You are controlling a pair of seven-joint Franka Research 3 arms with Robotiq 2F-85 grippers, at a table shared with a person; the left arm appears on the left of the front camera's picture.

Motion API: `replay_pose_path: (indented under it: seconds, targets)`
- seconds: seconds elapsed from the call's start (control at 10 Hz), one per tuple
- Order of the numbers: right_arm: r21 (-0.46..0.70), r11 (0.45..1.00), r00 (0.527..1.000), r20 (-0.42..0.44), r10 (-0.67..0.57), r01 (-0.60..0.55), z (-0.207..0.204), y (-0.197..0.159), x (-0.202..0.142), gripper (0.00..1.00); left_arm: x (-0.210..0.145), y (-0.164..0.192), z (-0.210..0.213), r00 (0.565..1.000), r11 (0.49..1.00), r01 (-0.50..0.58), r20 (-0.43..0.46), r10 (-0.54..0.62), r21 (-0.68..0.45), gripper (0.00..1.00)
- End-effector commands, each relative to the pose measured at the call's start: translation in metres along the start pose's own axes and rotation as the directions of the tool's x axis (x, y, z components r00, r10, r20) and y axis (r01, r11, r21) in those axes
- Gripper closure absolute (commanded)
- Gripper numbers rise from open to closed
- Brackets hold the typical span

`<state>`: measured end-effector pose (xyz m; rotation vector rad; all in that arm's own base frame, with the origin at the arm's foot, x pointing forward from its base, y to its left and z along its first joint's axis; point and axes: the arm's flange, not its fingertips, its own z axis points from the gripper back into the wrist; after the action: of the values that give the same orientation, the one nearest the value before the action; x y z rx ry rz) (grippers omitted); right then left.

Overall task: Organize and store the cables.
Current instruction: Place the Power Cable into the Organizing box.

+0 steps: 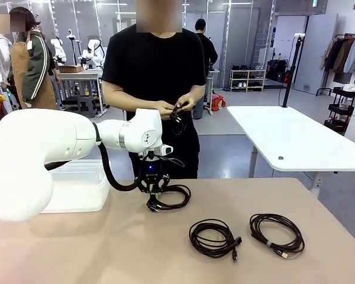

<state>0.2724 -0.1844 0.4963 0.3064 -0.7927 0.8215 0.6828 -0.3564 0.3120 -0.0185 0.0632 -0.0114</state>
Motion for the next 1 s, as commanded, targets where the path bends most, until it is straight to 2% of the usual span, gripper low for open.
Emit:
replay_pose_path:
  seconds: [0.0, 0.2, 0.4, 0.6, 0.9]
  targets:
    - [0.005, 1.000, 1.000, 0.007, 0.014, -0.014, 0.002, 0.000, -0.001, 0.00, 0.005, -0.002, 0.006, 0.999, 0.999, -0.032, 0.002, 0.032, 0.000, 1.00]
    - [0.005, 1.000, 1.000, 0.007, 0.014, -0.014, 0.002, 0.000, -0.001, 0.00, 0.000, 0.004, 0.013, 0.999, 0.999, -0.035, 0.013, 0.035, -0.010, 1.00]
    - [0.005, 1.000, 1.000, 0.007, 0.014, -0.014, 0.002, 0.000, -0.001, 0.00, -0.017, 0.018, 0.041, 0.999, 0.999, -0.015, 0.043, 0.017, -0.039, 1.00]
    - [0.005, 1.000, 1.000, 0.007, 0.014, -0.014, 0.002, 0.000, -0.001, 0.00, -0.054, 0.046, 0.094, 0.996, 0.998, 0.038, 0.080, -0.034, -0.046, 1.00]
    - [0.005, 1.000, 1.000, 0.007, 0.014, -0.014, 0.002, 0.000, -0.001, 0.00, -0.103, 0.075, 0.148, 0.986, 0.986, 0.155, 0.063, -0.151, -0.060, 1.00]
